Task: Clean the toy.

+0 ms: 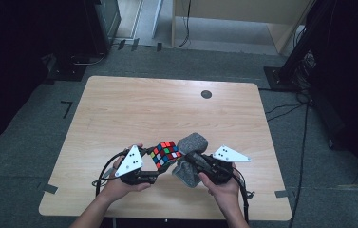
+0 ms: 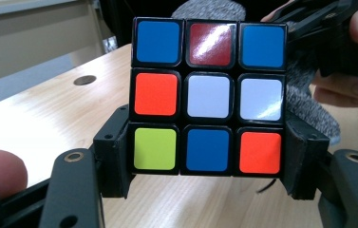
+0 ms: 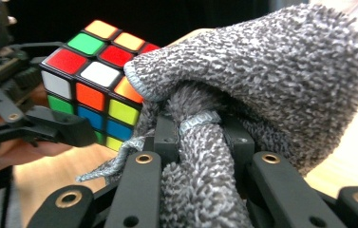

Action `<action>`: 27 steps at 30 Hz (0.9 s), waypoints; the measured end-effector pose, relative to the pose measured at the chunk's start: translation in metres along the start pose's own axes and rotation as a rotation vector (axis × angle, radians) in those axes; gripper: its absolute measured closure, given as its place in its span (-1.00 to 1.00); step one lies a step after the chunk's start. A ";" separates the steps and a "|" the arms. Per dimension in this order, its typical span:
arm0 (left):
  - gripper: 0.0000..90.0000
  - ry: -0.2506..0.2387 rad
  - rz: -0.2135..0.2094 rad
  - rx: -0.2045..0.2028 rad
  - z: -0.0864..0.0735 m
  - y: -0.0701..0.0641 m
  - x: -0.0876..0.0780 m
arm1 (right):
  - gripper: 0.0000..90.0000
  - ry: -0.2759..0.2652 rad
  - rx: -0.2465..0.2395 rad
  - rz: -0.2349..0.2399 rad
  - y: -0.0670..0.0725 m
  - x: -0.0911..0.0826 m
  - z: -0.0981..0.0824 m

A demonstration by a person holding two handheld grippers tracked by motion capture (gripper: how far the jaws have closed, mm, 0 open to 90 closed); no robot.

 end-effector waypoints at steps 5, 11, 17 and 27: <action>-0.24 0.007 0.035 -0.006 -0.001 0.006 -0.002 | 0.63 -0.005 -0.053 0.040 0.009 0.001 0.002; -0.24 0.067 0.008 0.079 -0.007 -0.006 0.007 | 0.60 -0.128 -0.084 0.002 0.024 -0.016 0.023; -0.24 0.015 -0.048 0.086 -0.002 -0.015 0.003 | 0.59 -0.100 -0.111 0.015 0.033 -0.008 0.021; -0.24 -0.113 -0.089 -0.079 0.006 0.005 -0.013 | 0.57 -0.094 0.062 0.119 0.013 0.003 0.004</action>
Point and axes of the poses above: each handheld gripper's, and its own axes: x roughly forward along the jaws, z roughly out of its top, y roughly to its left, the point moved 4 cm from there along x, roughly forward along the jaws, and after that the axes turned 3 degrees about -x, right-handed, at the moved point
